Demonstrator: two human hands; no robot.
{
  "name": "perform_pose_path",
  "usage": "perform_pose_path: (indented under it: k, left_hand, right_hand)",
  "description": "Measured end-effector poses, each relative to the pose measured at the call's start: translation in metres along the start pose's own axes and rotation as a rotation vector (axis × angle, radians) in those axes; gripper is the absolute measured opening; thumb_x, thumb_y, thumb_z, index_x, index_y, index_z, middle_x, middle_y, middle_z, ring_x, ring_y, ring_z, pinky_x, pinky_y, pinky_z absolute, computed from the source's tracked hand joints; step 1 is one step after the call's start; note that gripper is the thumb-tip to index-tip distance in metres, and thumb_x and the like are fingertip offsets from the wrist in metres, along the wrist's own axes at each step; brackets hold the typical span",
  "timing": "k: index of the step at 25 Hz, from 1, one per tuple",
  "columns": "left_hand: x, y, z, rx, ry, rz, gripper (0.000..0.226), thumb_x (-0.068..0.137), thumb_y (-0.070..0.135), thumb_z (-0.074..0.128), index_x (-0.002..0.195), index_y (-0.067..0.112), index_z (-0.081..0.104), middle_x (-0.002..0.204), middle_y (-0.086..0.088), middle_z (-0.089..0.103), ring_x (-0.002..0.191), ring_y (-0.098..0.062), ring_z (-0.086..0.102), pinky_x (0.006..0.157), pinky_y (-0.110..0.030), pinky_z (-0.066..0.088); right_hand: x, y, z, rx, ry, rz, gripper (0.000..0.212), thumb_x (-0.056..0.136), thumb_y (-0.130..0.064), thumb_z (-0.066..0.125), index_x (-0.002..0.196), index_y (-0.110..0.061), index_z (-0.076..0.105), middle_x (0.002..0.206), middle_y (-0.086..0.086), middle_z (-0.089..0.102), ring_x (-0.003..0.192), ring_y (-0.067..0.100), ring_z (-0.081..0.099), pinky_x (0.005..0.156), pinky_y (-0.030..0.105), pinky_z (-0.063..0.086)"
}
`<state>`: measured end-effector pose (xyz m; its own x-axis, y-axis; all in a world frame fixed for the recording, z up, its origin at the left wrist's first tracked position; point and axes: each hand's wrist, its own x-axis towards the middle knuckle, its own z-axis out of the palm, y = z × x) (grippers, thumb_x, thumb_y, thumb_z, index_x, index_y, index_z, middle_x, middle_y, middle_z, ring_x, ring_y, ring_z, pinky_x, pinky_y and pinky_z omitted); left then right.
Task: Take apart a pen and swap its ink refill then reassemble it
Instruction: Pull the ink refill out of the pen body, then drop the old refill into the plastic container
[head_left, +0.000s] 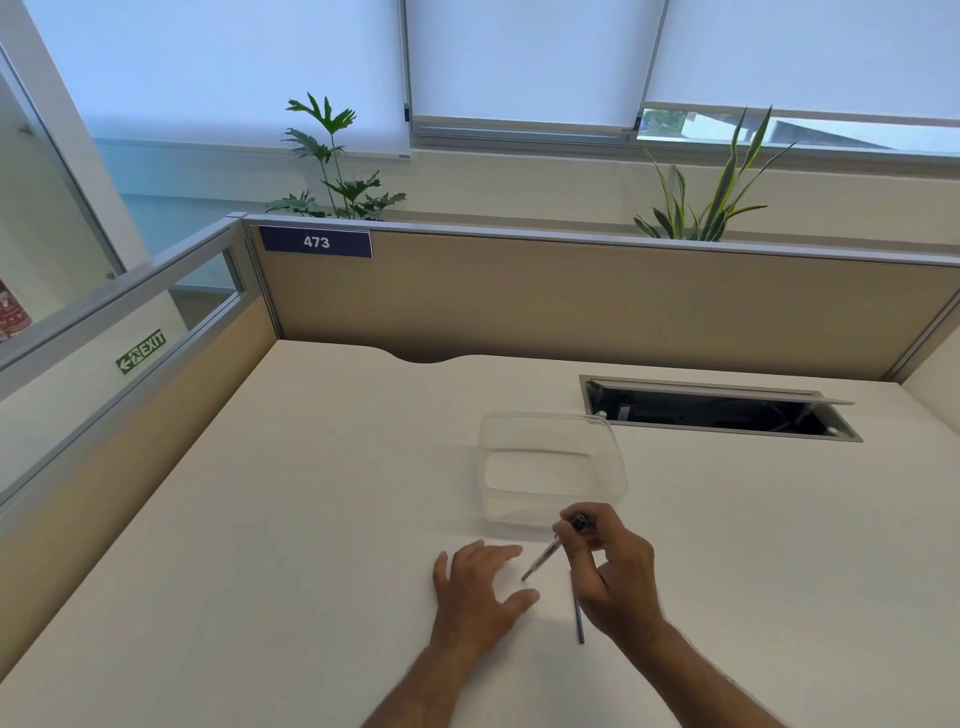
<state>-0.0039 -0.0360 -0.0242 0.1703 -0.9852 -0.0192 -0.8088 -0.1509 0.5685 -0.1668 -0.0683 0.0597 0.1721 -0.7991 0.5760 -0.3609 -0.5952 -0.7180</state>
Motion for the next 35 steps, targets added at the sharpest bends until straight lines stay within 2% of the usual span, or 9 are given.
perform_pose_path:
  k: [5,10,13,15,18,23,28,32,35]
  left_hand:
    - [0.004,0.020,0.002,-0.221,0.138,-0.021,0.016,0.082,0.044,0.071,0.094,0.033,0.074,0.103,0.019,0.072,0.108,-0.005,0.059,0.105,-0.039,0.031]
    - [0.002,0.020,-0.003,-0.313,0.168,-0.055,0.011,0.079,0.036,0.077,0.089,0.031,0.077,0.093,0.019,0.075,0.096,-0.002,0.064,0.096,-0.033,0.038]
    - [0.001,0.021,-0.007,-0.505,0.140,-0.128,0.012,0.076,0.029,0.081,0.087,0.030,0.076,0.081,0.016,0.074,0.084,0.001,0.066,0.087,-0.032,0.051]
    - [0.001,0.025,-0.011,-0.686,0.094,-0.189,0.012,0.075,0.024,0.083,0.082,0.029,0.076,0.077,0.011,0.075,0.077,0.000,0.068,0.080,-0.030,0.056]
    - [-0.001,0.041,-0.019,-1.005,-0.009,-0.290,0.006,0.077,0.025,0.082,0.081,0.022,0.079,0.083,0.004,0.079,0.084,-0.010,0.071,0.080,-0.030,0.056]
    - [0.000,0.063,-0.027,-1.413,-0.220,-0.323,0.035,0.074,0.037,0.077,0.103,0.019,0.077,0.103,0.004,0.077,0.105,-0.014,0.067,0.090,-0.040,0.054]
    - [0.002,0.073,-0.032,-1.390,-0.113,-0.275,0.037,0.069,0.041,0.078,0.101,0.020,0.078,0.092,-0.001,0.077,0.101,-0.022,0.070,0.092,-0.041,0.056]
    - [0.003,0.075,-0.033,-1.212,0.022,-0.221,0.025,0.072,0.043,0.079,0.092,0.028,0.080,0.086,0.001,0.079,0.088,-0.016,0.071,0.089,-0.040,0.058]
    - [0.002,0.077,-0.034,-1.097,0.074,-0.178,0.018,0.079,0.040,0.077,0.093,0.029,0.080,0.087,0.004,0.079,0.088,-0.014,0.073,0.088,-0.039,0.059]
  right_hand:
    - [0.006,-0.010,-0.005,0.048,0.040,-0.017,0.008,0.084,-0.011,0.067,0.091,-0.015,0.064,0.077,-0.014,0.069,0.069,0.003,0.068,0.063,0.014,0.055]
    - [0.019,-0.017,-0.020,0.126,0.158,0.044,0.008,0.088,-0.019,0.064,0.094,-0.024,0.063,0.080,-0.007,0.071,0.071,0.013,0.071,0.062,0.024,0.059]
    - [0.022,-0.016,-0.028,0.200,0.275,0.158,0.004,0.092,-0.030,0.063,0.091,-0.034,0.062,0.081,-0.005,0.069,0.074,0.017,0.070,0.065,0.021,0.058]
    - [0.018,-0.007,-0.028,0.266,0.314,0.274,0.003,0.092,-0.029,0.067,0.090,-0.032,0.065,0.081,-0.001,0.071,0.073,0.019,0.071,0.066,0.022,0.060]
    - [0.002,0.011,-0.024,0.416,0.342,0.490,0.009,0.087,-0.013,0.073,0.086,-0.021,0.069,0.080,0.008,0.074,0.073,0.028,0.074,0.065,0.026,0.062]
    - [-0.024,0.023,-0.014,0.547,0.213,0.708,0.009,0.084,-0.002,0.074,0.081,-0.009,0.069,0.075,0.018,0.075,0.077,0.040,0.073,0.062,0.032,0.061]
    - [-0.029,0.019,-0.012,0.350,0.024,0.646,0.012,0.082,-0.008,0.078,0.078,-0.019,0.072,0.080,0.004,0.077,0.080,0.027,0.074,0.065,0.032,0.061]
    - [-0.022,0.009,-0.016,-0.013,-0.045,0.347,0.023,0.071,-0.023,0.087,0.090,-0.027,0.075,0.089,-0.014,0.074,0.088,0.005,0.068,0.070,0.015,0.054]
    - [-0.013,0.002,-0.013,-0.127,-0.101,0.234,0.021,0.071,-0.022,0.088,0.089,-0.024,0.078,0.084,-0.015,0.074,0.081,0.004,0.068,0.069,0.020,0.054]
